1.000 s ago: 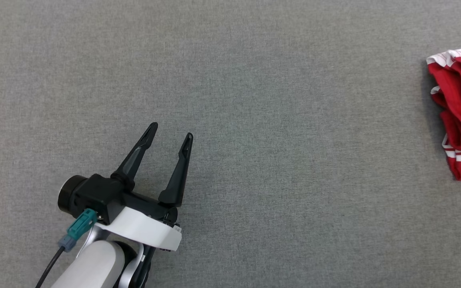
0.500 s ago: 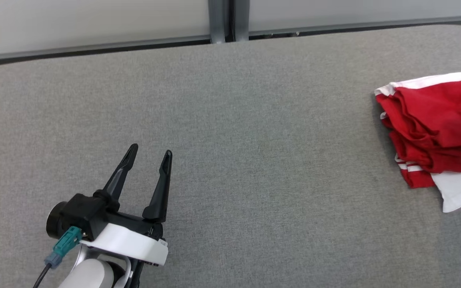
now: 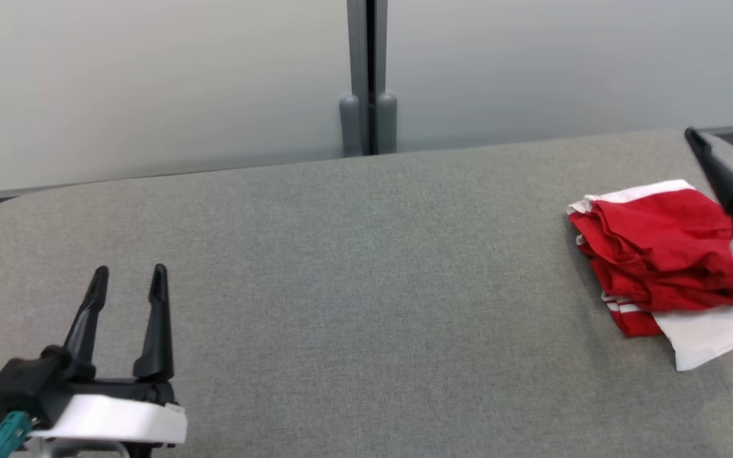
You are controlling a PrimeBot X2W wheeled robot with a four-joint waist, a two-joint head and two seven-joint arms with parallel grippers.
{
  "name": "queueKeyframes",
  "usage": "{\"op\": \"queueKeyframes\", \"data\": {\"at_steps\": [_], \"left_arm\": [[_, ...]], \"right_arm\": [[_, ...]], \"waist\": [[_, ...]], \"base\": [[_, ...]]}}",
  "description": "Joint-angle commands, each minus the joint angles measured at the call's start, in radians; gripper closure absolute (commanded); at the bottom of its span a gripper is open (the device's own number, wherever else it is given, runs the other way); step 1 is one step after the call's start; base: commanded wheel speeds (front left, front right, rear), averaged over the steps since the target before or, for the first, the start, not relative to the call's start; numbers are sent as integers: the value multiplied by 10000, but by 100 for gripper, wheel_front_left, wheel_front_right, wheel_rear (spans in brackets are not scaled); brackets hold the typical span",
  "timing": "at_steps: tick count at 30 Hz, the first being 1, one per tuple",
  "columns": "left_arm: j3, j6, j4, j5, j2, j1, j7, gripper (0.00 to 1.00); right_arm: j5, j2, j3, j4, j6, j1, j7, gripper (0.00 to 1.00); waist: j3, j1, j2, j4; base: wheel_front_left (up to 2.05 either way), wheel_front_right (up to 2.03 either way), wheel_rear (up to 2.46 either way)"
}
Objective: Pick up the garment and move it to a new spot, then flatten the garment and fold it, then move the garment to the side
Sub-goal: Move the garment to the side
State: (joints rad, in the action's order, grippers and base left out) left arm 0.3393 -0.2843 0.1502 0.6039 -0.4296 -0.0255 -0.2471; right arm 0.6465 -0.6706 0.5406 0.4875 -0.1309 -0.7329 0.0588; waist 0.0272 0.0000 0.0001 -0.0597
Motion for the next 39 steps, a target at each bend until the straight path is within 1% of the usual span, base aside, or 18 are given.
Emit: {"op": "queueKeyframes", "data": {"at_steps": [1, 4, 6, 8, 9, 11, 12, 14, 16, 19, 21, 26, 27, 28, 33, 39], "left_arm": [[-101, -61, 68, 47, -30, 134, -34, 0], [-527, -314, 241, 95, -123, 510, -89, 0], [-703, -364, 315, 78, -126, 711, -104, 0], [-693, -110, 387, 288, -2, 877, -126, 0], [-618, 22, 343, 207, -100, 949, -130, 0], [-526, 237, 107, 337, -60, 1085, -140, 0], [-545, 298, 43, 428, 58, 1151, -152, 0], [-624, 221, -267, 343, 180, 1298, -161, 0], [-601, 322, -562, 219, 389, 1441, -175, 0], [-715, 630, -1017, -193, 767, 1635, -179, 0], [-948, 856, -1156, -606, 1086, 1689, -182, 0], [-1371, 1458, -1559, -1445, 1805, 2005, -185, 0], [-1531, 1691, -1667, -1707, 2042, 2034, -186, 0], [-1588, 1797, -1712, -1821, 2154, 2060, -186, 0], [-1729, 2326, -2003, -2370, 2554, 2054, -187, 0], [-2032, 2770, -2305, -2862, 2943, 1929, -187, 0]], "right_arm": [[-66, 96, -239, -181, -2, 364, -98, 0], [-561, 580, -1496, -1160, -2, 1816, -197, 0], [-1002, 1065, -2422, -1975, -2, 2804, -414, 0], [-1445, 1640, -3275, -2719, -2, 3871, -558, 0], [-1646, 1925, -3676, -3060, -2, 4361, -647, 0], [-1996, 2526, -4194, -3759, -2, 5230, -799, 0], [-2155, 2801, -4377, -4048, -2, 5617, -913, 0], [-2411, 3286, -4680, -4424, -2, 6391, -1113, 0], [-2556, 3776, -4983, -4690, -2, 6995, -1419, 0], [-2677, 4232, -5124, -4865, -3, 7717, -1733, 0], [-2654, 4365, -4929, -4861, -2, 8048, -1853, 0], [-2449, 4448, -4498, -4536, -2, 8471, -2311, 0], [-2453, 4527, -4400, -4461, -3, 8526, -2486, 0], [-2501, 4533, -4343, -4421, -3, 8546, -2528, 0], [-2745, 4624, -4251, -4202, -3, 8624, -2680, 0], [-2903, 4735, -4199, -4086, -3, 8660, -2779, 0]], "waist": [[-254, 0, -1, 134], [-397, 0, -1, 245], [-459, 0, -1, 293], [-475, 0, -1, 326], [-488, 0, -1, 354], [-514, 0, -1, 394], [-545, 0, -1, 418], [-615, 0, -1, 479], [-695, 0, -1, 542], [-738, 0, -1, 613], [-770, 0, -1, 637], [-850, 0, -1, 724], [-874, 0, -1, 747], [-880, 0, -1, 751], [-906, 0, -1, 814], [-931, 0, -1, 790]], "base": [[0, 0, 0], [0, 0, 0], [0, 0, 0], [0, 0, 0], [0, 0, 0], [0, 0, 0], [0, 0, 0], [0, 0, 0], [0, 0, 0], [0, 0, 0], [0, 0, 0], [0, 0, 0], [0, 0, 0], [0, 0, 0], [0, 0, 0], [0, 0, 0]]}}
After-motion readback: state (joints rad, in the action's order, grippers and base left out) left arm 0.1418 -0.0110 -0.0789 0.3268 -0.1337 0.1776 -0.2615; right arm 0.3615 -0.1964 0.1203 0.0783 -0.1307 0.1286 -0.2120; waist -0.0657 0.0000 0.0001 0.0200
